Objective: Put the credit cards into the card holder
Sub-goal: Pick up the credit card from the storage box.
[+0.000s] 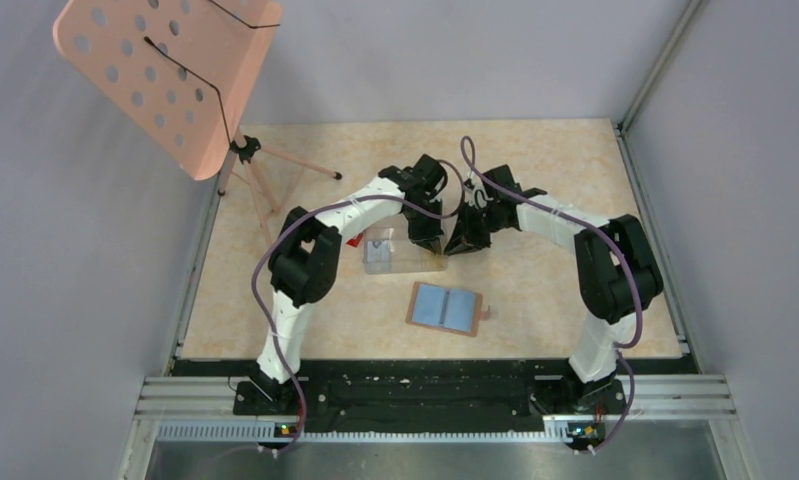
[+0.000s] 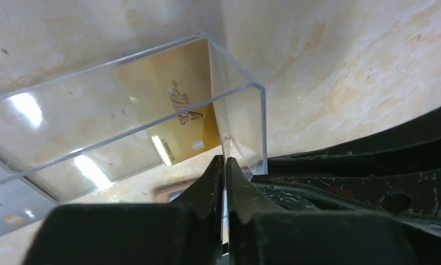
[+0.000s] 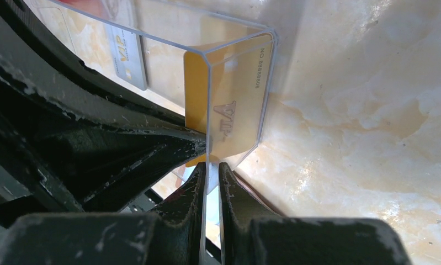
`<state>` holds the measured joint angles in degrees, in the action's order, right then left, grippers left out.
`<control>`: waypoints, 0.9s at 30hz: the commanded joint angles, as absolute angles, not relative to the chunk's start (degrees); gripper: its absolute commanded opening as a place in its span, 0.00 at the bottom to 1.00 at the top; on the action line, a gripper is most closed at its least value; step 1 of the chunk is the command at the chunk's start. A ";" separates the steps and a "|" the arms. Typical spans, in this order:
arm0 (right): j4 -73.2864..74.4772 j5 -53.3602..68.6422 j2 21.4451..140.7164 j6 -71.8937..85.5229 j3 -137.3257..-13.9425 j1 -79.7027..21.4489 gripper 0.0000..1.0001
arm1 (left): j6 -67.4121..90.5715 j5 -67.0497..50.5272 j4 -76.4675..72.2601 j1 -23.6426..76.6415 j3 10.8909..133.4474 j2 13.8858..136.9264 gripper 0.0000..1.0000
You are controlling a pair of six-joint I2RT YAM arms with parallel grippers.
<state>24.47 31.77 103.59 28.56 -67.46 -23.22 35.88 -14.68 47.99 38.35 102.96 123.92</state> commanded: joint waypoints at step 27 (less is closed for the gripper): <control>25.50 33.02 85.13 30.55 -62.05 -21.81 0.58 | 43.79 -24.00 10.81 39.05 57.45 79.49 0.00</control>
<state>24.73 31.57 88.95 30.61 -65.80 -22.61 38.68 -14.79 25.47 38.06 66.13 84.16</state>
